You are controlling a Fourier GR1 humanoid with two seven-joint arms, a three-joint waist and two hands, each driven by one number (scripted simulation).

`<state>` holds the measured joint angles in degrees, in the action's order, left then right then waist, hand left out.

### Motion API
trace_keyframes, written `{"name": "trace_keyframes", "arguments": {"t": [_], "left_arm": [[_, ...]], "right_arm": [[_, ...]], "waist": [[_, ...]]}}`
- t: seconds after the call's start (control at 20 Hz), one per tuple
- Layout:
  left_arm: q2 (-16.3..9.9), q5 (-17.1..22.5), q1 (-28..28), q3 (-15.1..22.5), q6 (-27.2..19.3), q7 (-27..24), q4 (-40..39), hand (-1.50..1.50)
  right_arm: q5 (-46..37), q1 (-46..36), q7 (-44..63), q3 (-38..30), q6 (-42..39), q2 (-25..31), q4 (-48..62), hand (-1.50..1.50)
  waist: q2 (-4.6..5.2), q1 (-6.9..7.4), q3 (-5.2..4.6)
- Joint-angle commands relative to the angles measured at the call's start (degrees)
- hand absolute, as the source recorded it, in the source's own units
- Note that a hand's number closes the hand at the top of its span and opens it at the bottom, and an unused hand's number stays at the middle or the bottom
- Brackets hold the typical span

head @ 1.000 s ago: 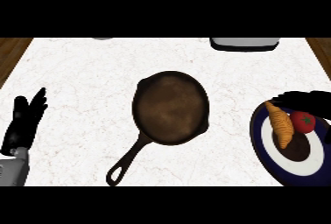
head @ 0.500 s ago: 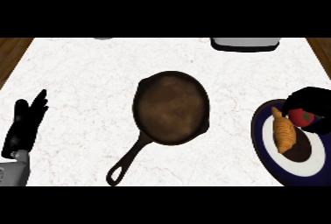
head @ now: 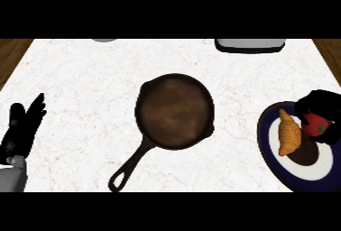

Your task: Pick the tomato from the plate and place it in the pan

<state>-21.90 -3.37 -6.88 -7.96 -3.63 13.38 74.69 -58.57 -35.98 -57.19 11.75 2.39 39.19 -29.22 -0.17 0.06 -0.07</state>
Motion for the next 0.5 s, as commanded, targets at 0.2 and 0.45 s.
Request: {"name": "trace_keyframes", "arguments": {"t": [0.2, 0.45], "left_arm": [[-1.3, -0.1, 3.8, -3.1, -2.2, 0.7, -0.6, 0.00], [-1.4, -0.2, 4.8, -3.5, -2.6, 0.9, -0.6, 0.00]], "right_arm": [[7.5, 10.2, 27.5, -10.9, 0.6, -2.4, 3.8, 1.50], [12.7, 9.1, 31.2, -15.1, 10.7, -8.9, -9.7, 1.50]], "waist": [[-2.30, -7.02, -0.47], [-3.17, -7.57, -0.55]]}}
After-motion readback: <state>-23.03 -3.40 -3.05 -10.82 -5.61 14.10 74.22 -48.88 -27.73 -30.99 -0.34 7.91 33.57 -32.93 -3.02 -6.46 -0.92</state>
